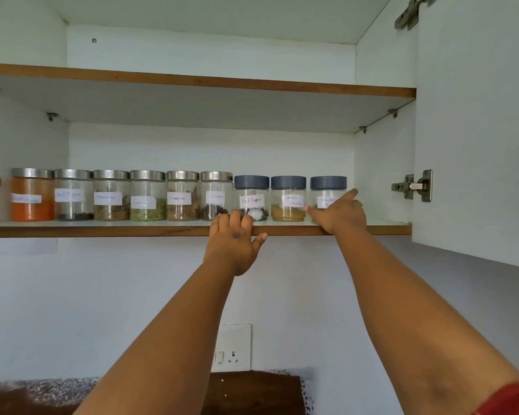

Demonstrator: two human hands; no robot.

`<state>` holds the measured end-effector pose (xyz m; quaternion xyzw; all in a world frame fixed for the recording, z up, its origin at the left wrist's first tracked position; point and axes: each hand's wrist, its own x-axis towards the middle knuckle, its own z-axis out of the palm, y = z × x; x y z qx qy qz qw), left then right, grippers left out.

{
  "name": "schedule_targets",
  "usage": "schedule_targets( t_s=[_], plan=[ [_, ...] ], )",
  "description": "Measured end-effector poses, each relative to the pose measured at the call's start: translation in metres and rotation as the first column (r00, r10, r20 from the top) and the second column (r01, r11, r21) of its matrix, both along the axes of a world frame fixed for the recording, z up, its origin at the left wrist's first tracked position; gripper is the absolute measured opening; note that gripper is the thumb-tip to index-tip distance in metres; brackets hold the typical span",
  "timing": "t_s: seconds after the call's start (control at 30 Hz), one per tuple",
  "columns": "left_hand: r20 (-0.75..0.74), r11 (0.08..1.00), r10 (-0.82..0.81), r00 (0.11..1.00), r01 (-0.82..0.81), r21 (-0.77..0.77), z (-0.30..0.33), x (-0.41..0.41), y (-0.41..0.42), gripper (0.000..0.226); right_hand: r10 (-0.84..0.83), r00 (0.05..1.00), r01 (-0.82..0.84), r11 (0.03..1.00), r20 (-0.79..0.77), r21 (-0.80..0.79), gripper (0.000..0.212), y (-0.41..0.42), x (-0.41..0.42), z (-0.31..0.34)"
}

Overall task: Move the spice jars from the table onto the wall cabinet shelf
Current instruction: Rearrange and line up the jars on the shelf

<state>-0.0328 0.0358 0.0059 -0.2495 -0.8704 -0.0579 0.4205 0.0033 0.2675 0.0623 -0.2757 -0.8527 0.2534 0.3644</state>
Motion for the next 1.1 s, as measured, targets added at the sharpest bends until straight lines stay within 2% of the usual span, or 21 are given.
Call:
schedule_targets(
  t_s=[0.13, 0.23, 0.3, 0.37, 0.43, 0.5, 0.57, 0.67, 0.73, 0.8, 0.87, 0.97, 1.03, 1.1],
  plan=[
    [0.080, 0.999, 0.018, 0.997, -0.015, -0.030, 0.007, 0.007, -0.002, 0.058, -0.089, 0.996, 0.087, 0.980, 0.002, 0.177, 0.113, -0.013, 0.007, -0.023],
    [0.232, 0.993, 0.024, 0.972, 0.003, -0.115, 0.014, 0.022, -0.010, 0.068, -0.088, 0.996, 0.093, 0.973, -0.036, 0.212, 0.095, -0.026, 0.010, -0.034],
    [0.336, 0.984, -0.036, 0.941, 0.093, -0.155, 0.020, 0.031, -0.024, 0.073, -0.090, 0.995, 0.099, 0.971, -0.052, 0.217, 0.087, -0.037, 0.010, -0.036],
    [0.477, 0.971, -0.173, 0.862, 0.231, -0.067, 0.030, 0.040, -0.048, 0.070, -0.062, 0.992, 0.083, 0.978, -0.111, 0.189, 0.083, -0.050, 0.013, -0.038],
    [0.526, 0.949, -0.294, 0.798, 0.308, 0.063, 0.041, 0.048, -0.080, 0.058, -0.008, 0.964, 0.036, 0.994, -0.264, 0.099, 0.077, -0.070, 0.014, -0.040],
    [0.457, 0.943, -0.330, 0.826, 0.309, 0.122, 0.052, 0.052, -0.115, 0.046, 0.064, 0.915, -0.048, 0.998, -0.398, 0.048, 0.071, -0.096, 0.013, -0.041],
    [0.368, 0.955, -0.294, 0.882, 0.261, 0.138, 0.065, 0.046, -0.161, 0.038, 0.173, 0.865, -0.142, 0.985, -0.471, 0.101, 0.069, -0.135, 0.007, -0.038],
    [0.309, 0.966, -0.245, 0.919, 0.205, 0.157, 0.080, 0.031, -0.229, 0.034, 0.317, 0.805, -0.235, 0.947, -0.502, 0.220, 0.064, -0.200, -0.007, -0.027],
    [0.264, 0.973, -0.207, 0.942, 0.171, 0.153, 0.090, 0.022, -0.271, 0.032, 0.382, 0.783, -0.304, 0.923, -0.491, 0.235, 0.058, -0.246, -0.017, -0.016],
    [0.187, 0.968, -0.205, 0.961, 0.171, 0.185, 0.101, 0.012, -0.313, 0.028, 0.474, 0.760, -0.373, 0.878, -0.444, 0.300, 0.050, -0.294, -0.028, -0.005],
    [0.132, 0.954, -0.218, 0.967, 0.182, 0.238, 0.114, 0.001, -0.351, 0.021, 0.589, 0.751, -0.419, 0.774, -0.297, 0.475, 0.042, -0.337, -0.042, 0.006],
    [0.072, 0.987, -0.084, 0.994, 0.073, 0.144, 0.142, -0.023, -0.400, 0.018, 0.645, 0.760, -0.459, 0.616, -0.076, 0.640, 0.036, -0.395, -0.069, 0.032],
    [0.060, 0.998, 0.022, 0.998, -0.025, 0.050, 0.163, -0.039, -0.417, 0.021, 0.611, 0.791, -0.437, 0.598, -0.029, 0.672, 0.037, -0.425, -0.086, 0.052],
    [0.069, 0.995, 0.097, 0.993, -0.095, -0.031, 0.182, -0.058, -0.421, 0.027, 0.577, 0.815, -0.409, 0.629, -0.046, 0.661, 0.040, -0.447, -0.104, 0.069]
  ],
)
